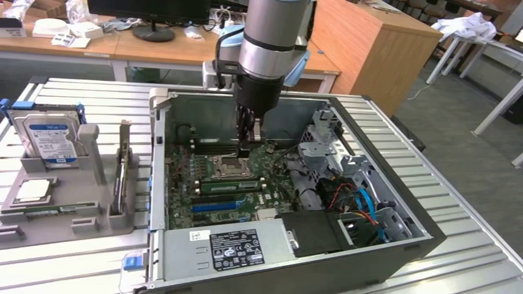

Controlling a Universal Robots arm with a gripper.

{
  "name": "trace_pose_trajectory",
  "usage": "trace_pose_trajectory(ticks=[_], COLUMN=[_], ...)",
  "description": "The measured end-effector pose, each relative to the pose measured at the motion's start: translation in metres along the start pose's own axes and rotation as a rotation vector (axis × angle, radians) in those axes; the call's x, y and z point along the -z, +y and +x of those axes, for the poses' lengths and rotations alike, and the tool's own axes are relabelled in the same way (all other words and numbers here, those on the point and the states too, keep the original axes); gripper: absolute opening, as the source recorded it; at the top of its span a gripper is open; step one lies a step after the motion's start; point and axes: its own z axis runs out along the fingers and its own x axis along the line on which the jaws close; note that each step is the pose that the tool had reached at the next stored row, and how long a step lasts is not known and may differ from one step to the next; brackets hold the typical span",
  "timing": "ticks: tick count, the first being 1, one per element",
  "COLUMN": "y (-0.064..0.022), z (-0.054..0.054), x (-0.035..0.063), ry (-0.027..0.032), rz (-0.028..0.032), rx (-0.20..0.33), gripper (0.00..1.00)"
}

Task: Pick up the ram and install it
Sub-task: 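Press down the ram until it locks into place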

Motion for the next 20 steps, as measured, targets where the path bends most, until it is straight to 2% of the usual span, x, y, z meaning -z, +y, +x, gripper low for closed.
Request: trace_pose_trajectory(ticks=[5,15,20], y=[-0.0021,-0.0458,-0.0481], z=[0.0,-0.002,-0.001], x=[0.0001,0.0009,-0.0038], ry=[0.0001,-0.0017,-0.0016], rz=[0.0001,-0.0038,-0.0041], rx=[0.0,0.002,0.002], gripper=[0.11,0.11,0.11])
